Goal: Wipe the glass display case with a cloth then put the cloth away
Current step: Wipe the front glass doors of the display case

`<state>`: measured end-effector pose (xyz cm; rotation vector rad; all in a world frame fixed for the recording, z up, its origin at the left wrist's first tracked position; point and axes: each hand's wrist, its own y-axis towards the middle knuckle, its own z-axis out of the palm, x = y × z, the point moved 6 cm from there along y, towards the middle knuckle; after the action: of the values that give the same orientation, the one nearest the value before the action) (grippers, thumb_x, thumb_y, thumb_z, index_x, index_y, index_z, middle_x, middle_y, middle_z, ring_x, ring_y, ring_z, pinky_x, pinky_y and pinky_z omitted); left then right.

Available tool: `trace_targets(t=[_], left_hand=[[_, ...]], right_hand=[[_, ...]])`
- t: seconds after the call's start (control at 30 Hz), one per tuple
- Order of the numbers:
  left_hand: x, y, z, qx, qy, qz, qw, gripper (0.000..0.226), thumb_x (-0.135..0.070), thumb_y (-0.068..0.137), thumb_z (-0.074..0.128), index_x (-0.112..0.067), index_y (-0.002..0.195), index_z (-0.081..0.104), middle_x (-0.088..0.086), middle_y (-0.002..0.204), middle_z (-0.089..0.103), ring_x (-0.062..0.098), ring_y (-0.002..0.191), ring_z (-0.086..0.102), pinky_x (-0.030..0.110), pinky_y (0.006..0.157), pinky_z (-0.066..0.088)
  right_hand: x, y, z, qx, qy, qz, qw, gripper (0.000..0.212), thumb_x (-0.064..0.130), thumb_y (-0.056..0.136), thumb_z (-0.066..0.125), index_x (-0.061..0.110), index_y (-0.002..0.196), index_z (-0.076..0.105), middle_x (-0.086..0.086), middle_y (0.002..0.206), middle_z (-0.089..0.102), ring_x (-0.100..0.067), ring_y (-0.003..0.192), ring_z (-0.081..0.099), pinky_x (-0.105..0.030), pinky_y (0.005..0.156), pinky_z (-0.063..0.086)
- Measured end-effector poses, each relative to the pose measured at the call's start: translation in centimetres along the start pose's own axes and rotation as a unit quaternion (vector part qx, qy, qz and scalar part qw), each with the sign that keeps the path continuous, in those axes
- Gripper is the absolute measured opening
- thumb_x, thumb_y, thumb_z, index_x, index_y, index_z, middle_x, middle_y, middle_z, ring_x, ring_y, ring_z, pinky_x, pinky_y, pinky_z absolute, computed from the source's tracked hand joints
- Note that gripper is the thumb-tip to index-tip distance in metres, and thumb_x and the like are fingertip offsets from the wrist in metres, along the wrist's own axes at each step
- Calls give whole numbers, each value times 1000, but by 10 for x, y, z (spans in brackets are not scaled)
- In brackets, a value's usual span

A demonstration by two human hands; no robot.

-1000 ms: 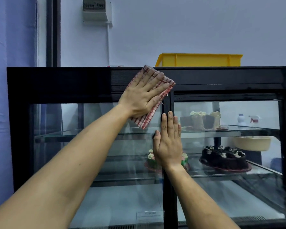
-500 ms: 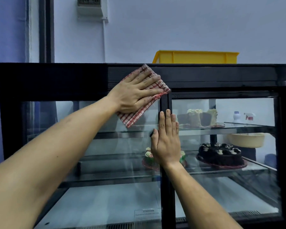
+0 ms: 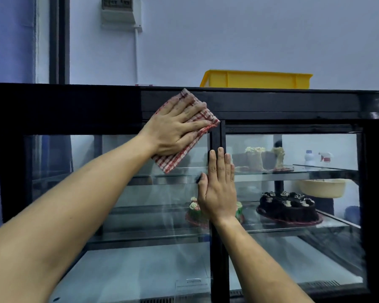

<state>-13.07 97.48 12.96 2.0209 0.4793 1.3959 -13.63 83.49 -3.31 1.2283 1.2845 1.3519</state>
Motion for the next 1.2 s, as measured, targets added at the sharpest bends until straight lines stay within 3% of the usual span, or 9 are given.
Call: trace_targets(t=[0.2, 0.37, 0.53, 0.73, 0.87, 1.03, 1.2], left_hand=[[-1, 9, 6, -20, -10, -4, 1000, 55, -51, 109, 23, -43, 164, 22, -1, 174, 11, 26, 162, 0, 49, 131, 0], [6, 21, 2, -82, -51, -248, 964, 61, -50, 107, 25, -38, 166, 13, 3, 175, -2, 31, 161, -4, 53, 129, -3], [-38, 53, 9, -51, -43, -150, 986, 61, -51, 108, 15, -35, 167, 16, 7, 175, 3, 33, 161, 1, 55, 129, 1], [8, 9, 6, -95, -44, -213, 971, 59, -49, 108, 28, -36, 165, 24, 4, 175, 10, 32, 161, 4, 47, 129, -7], [23, -6, 7, -75, -40, -224, 971, 63, -53, 106, 28, -38, 166, 18, 4, 176, 4, 32, 161, -2, 52, 130, -4], [-27, 32, 12, -39, -12, -114, 993, 62, -55, 107, 19, -37, 166, 17, 6, 175, 5, 35, 161, -1, 55, 129, -3], [0, 7, 11, -46, -33, -160, 985, 57, -52, 109, 21, -40, 165, 21, 2, 175, 10, 33, 161, 1, 55, 130, 4]], right_hand=[[0, -2, 1, 13, 10, 5, 1000, 64, 32, 107, 31, 8, 165, 22, -12, 174, 11, -27, 162, 3, -49, 130, 12], [2, -1, 1, 1, -9, 10, 1000, 64, 31, 106, 30, 6, 164, 23, -15, 174, 13, -28, 162, 4, -48, 131, 11], [0, -2, 1, 3, 3, 3, 1000, 63, 31, 107, 29, 3, 163, 24, -14, 173, 14, -26, 162, 4, -50, 130, 14], [0, -2, 0, -4, -1, -1, 1000, 63, 31, 106, 31, 7, 164, 25, -13, 174, 14, -25, 162, 3, -46, 131, 10], [1, -2, 0, -1, -11, -2, 1000, 65, 31, 105, 32, 7, 165, 22, -15, 174, 13, -27, 162, 4, -46, 131, 9], [2, -2, -2, -4, -17, -8, 1000, 66, 31, 104, 35, 5, 164, 23, -16, 173, 14, -28, 162, 5, -48, 131, 11], [-1, -1, -1, 1, -11, -10, 1000, 68, 33, 104, 35, 5, 164, 23, -15, 173, 14, -29, 162, 7, -46, 131, 9]])
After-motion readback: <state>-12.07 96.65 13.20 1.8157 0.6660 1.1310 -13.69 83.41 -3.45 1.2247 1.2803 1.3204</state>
